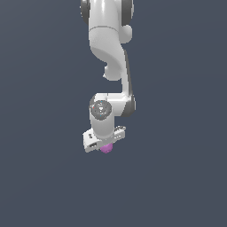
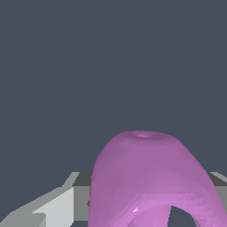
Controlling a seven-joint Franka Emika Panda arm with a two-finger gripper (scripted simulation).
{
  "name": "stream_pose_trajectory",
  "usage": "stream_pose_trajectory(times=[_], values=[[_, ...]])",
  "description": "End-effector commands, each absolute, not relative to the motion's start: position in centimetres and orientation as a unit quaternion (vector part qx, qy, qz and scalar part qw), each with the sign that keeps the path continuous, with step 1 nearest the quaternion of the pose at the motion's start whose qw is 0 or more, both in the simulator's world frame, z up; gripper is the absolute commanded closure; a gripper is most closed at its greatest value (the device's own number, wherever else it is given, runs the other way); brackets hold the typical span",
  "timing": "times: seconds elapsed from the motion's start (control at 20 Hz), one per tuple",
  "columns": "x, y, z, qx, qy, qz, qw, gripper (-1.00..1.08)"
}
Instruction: Pick up the object and move it to a goal position.
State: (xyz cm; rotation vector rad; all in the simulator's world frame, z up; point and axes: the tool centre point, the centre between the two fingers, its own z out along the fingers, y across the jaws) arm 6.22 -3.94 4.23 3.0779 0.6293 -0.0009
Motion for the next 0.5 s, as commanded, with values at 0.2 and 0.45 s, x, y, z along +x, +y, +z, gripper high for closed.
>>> stream_pose_trajectory(times=[0.2, 0.45], values=[[4.7, -1.7, 5.1, 0.980, 0.201, 0.000, 0.000, 1.08], [2.6, 1.4, 6.2, 0.980, 0.201, 0.000, 0.000, 1.08]])
